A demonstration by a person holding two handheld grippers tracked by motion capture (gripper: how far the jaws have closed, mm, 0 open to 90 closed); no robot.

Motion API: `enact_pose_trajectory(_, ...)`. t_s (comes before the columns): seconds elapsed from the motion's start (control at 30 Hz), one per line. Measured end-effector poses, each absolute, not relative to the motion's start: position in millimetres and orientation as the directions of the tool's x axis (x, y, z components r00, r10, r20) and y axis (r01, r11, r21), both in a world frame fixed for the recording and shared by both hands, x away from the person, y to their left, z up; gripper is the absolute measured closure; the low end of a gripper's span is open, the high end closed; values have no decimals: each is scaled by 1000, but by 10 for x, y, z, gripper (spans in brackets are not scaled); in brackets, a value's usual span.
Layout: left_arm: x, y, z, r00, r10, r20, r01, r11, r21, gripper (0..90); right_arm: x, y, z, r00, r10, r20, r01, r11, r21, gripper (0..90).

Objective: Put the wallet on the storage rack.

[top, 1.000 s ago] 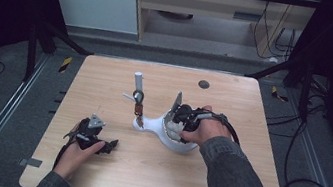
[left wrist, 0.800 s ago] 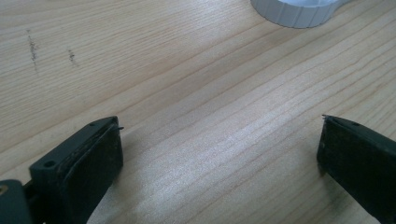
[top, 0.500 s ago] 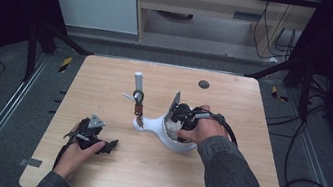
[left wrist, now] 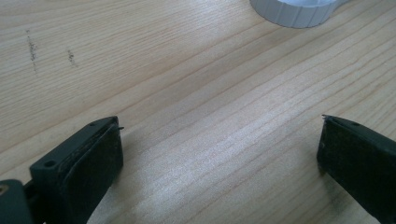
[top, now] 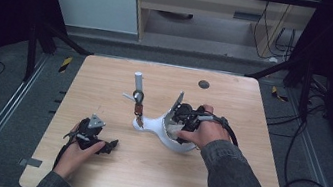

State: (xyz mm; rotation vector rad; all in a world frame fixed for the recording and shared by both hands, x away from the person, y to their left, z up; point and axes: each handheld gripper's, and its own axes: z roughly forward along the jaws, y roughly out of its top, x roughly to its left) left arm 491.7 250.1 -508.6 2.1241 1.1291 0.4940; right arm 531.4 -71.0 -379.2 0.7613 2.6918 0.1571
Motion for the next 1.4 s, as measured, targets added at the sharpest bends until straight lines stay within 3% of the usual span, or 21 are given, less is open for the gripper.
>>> enact_pose_trajectory(0.8,4917,2501,-5087,553,833,17,577,-397,713,0,5129,-844,-3660,-778,553,-299,477,829,293,101)
enact_pose_trajectory(1.4,4918,2499,-5088,553,833,18,577,-398,714,0,4997,-1131,-3606,-737,619,-273,475,761,442,71)
